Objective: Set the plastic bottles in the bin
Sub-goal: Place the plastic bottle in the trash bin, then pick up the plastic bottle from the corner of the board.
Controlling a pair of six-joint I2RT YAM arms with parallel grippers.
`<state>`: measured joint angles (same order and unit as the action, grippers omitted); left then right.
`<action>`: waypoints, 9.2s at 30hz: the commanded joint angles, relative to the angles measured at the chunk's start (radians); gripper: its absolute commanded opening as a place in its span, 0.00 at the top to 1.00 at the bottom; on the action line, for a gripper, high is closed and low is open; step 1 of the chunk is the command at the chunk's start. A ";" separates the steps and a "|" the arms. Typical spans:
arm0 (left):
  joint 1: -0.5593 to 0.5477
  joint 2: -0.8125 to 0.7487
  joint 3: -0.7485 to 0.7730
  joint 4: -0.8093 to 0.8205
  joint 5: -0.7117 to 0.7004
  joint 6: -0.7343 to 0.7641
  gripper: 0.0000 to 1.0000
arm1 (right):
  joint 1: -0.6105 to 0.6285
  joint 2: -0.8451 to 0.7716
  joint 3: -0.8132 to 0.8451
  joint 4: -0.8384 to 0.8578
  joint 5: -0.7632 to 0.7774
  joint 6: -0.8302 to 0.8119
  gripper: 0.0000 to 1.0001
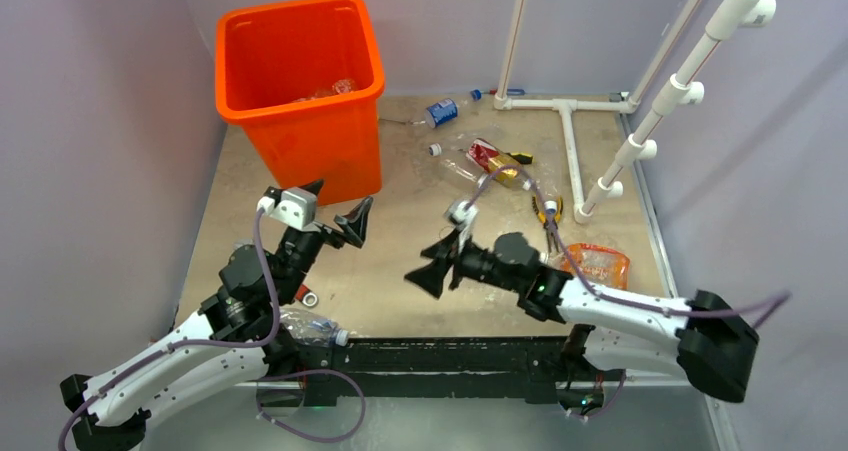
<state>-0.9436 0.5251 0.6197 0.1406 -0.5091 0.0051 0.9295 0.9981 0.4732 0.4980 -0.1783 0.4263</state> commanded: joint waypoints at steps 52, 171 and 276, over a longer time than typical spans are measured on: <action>0.002 0.044 0.047 -0.024 -0.009 0.003 0.07 | 0.509 0.971 0.429 0.255 0.257 -0.132 0.44; -0.107 0.206 0.025 0.432 0.820 -0.298 1.00 | 0.529 -0.513 0.224 -0.097 0.475 -0.330 0.07; -0.107 0.355 0.385 -0.052 0.748 -0.319 0.60 | 0.528 -0.216 0.169 0.026 0.670 -0.357 0.86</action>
<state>-1.0496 0.8822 1.0145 0.0715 0.2070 -0.3016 1.4586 0.7864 0.6224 0.4808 0.4801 0.0780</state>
